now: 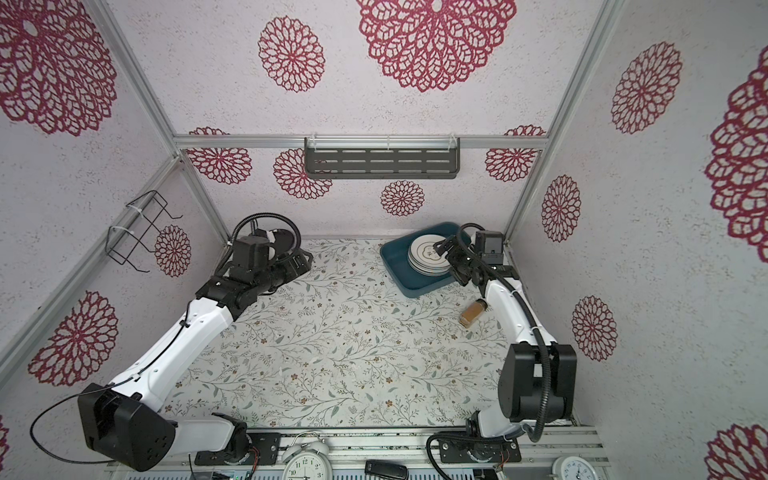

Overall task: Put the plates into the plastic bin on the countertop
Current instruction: 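Open the right gripper and raise it while the left moves to the black plate, then grasp the black plate's rim with the left gripper and lift it upright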

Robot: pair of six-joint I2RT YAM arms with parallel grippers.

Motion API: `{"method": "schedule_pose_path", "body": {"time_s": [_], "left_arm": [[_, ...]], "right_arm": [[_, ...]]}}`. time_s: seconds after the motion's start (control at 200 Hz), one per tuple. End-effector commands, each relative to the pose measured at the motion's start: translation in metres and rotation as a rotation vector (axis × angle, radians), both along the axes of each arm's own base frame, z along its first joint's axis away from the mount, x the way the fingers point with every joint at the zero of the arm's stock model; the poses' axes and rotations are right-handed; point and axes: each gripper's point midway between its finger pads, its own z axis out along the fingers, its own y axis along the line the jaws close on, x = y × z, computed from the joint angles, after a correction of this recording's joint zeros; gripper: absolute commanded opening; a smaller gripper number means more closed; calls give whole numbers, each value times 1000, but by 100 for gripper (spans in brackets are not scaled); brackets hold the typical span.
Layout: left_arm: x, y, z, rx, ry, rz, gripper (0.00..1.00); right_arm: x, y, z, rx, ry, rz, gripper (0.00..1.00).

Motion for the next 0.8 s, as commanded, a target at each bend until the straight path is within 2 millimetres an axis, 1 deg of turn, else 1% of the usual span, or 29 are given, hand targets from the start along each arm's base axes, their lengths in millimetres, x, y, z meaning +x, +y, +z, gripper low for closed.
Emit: {"method": "schedule_pose_path", "body": {"time_s": [0.0,0.1,0.225,0.305,0.405,0.51,0.625,0.645,0.66,0.666,0.671,0.681,0.796], "left_arm": [[20,27,-9,-41,7,58,97],[41,55,-18,-76,12,107,97],[68,90,-35,-163,36,173,97],[83,113,-48,-172,57,234,97],[104,137,-68,-195,90,284,97],[123,161,-90,-254,118,332,97],[139,184,-116,-327,138,375,97],[141,188,-120,-336,138,381,97],[143,189,-118,-344,130,381,97],[144,190,-127,-346,147,384,97],[145,191,-132,-349,154,388,97],[146,192,-138,-353,162,390,97],[160,204,-161,-406,175,408,97]], "right_arm": [[-3,1,30,-51,-103,0,99],[1,7,38,-65,-142,-9,99],[10,12,39,-68,-170,-53,99],[17,19,44,-61,-206,-65,99],[21,26,50,-72,-245,-76,99],[24,30,48,-91,-259,-99,99],[26,35,46,-82,-274,-120,99],[25,36,44,-82,-274,-123,99],[26,37,44,-81,-277,-125,99],[26,37,44,-80,-278,-126,99],[26,37,44,-81,-277,-128,99],[25,38,43,-80,-277,-128,99],[25,46,39,-71,-284,-137,99]]}}
